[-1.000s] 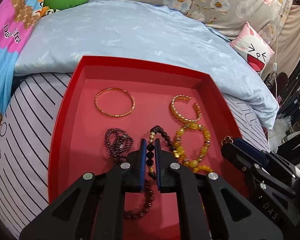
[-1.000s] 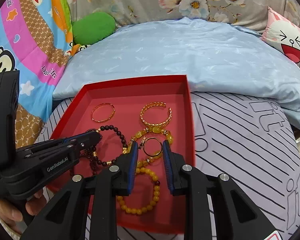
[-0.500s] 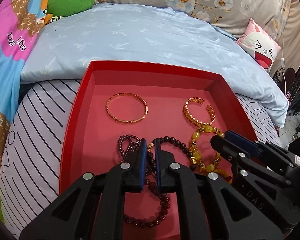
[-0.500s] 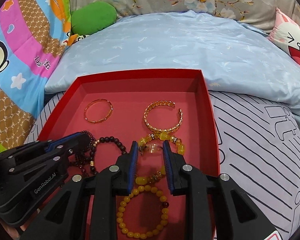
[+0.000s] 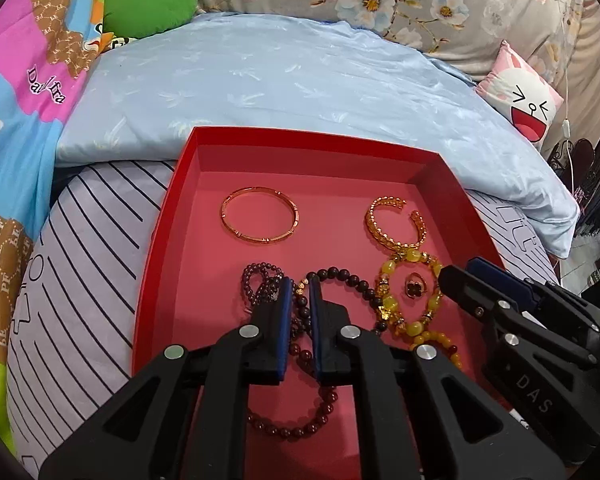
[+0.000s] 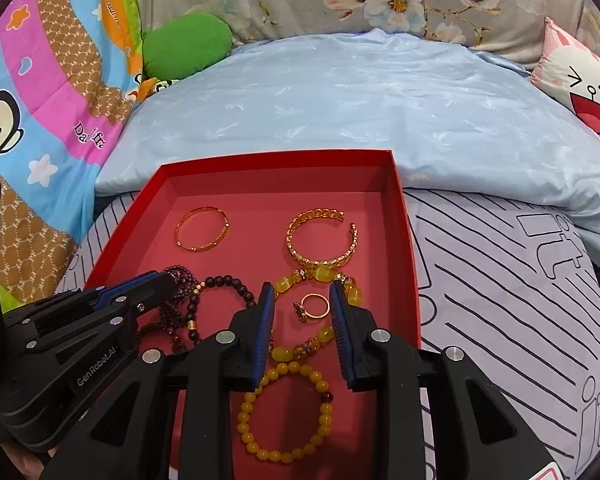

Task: Organize jewelry
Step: 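Carry the dark bracelet and gold ring into the red tray and open both tools, then move both tools to the two gold hoop earrings on the sheet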

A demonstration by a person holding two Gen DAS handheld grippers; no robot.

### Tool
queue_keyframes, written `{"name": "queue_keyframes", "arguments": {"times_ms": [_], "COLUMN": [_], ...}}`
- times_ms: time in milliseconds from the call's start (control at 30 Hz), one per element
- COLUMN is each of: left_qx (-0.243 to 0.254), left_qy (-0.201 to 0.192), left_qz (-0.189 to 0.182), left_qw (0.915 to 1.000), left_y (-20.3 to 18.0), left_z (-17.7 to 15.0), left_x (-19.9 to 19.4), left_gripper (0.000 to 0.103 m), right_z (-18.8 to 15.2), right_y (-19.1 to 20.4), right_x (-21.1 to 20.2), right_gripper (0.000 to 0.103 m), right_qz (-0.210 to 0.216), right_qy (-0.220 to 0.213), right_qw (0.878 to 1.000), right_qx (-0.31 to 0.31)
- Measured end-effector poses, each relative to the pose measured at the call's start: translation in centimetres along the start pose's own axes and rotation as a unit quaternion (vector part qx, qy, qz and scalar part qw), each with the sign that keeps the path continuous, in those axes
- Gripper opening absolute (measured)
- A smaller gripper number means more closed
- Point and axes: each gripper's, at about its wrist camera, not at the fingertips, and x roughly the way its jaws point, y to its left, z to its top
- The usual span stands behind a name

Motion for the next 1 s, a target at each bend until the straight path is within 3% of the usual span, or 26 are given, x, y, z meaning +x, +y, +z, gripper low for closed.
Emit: {"name": "queue_keyframes", "arguments": {"times_ms": [500,667,1000], "left_qx": [0.009,0.01,0.004], "left_qy": [-0.023,-0.031,-0.022], "left_qz": [-0.001,-0.003,0.012], "left_qw": [0.9997,0.9995,0.9997], "left_y": [-2.0,-2.4,-1.6], "left_z": [-1.9,-3.2,-8.5], "left_x": [-6.2,-8.6,-11.6], "left_gripper": [0.01,0.021,0.034], "right_z": [-2.3,-4.1,-10.0], "right_y": [1.3,1.5,0.9], "right_x": [-7.6,-10.6,-13.7], "right_gripper": [0.03,0.037,0.037], "right_qz": [0.011,0.015,0.014], "right_qy": [-0.034,-0.043,-0.019], "right_qw": [0.999,0.999,1.0], "right_qx": [-0.007,-0.008,-0.008]}}
